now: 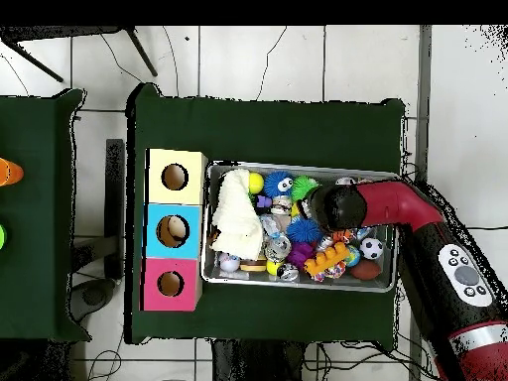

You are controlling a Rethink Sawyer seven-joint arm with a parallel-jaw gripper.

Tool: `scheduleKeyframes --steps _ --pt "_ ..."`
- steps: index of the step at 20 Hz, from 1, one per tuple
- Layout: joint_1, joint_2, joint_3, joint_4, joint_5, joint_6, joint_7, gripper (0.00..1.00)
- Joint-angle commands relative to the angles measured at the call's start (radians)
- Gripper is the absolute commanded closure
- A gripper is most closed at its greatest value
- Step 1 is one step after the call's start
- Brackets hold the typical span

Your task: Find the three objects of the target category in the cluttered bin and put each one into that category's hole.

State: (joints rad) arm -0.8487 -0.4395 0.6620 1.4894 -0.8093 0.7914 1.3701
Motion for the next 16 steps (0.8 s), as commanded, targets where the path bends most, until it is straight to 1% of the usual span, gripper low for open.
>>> scheduleKeyframes --steps 1,6,8,11,13,14,16 --pt "0.021 0.014 -0.018 0.013 -0.078 0.115 -0.352 0.00" --pt "0.032 0.009 -0.027 0.025 -0.073 0.111 -0.318 0.00" --pt "0.032 0.011 -0.029 0.025 -0.076 0.107 -0.320 0.00" --pt "0.034 0.017 -0.036 0.022 -0.086 0.091 -0.310 0.00" --pt "0.045 0.011 -0.051 0.015 -0.102 0.100 -0.303 0.00" --pt "0.051 0.007 -0.057 0.012 -0.116 0.105 -0.314 0.00" --pt "0.057 -0.003 -0.065 0.014 -0.117 0.117 -0.304 0.00"
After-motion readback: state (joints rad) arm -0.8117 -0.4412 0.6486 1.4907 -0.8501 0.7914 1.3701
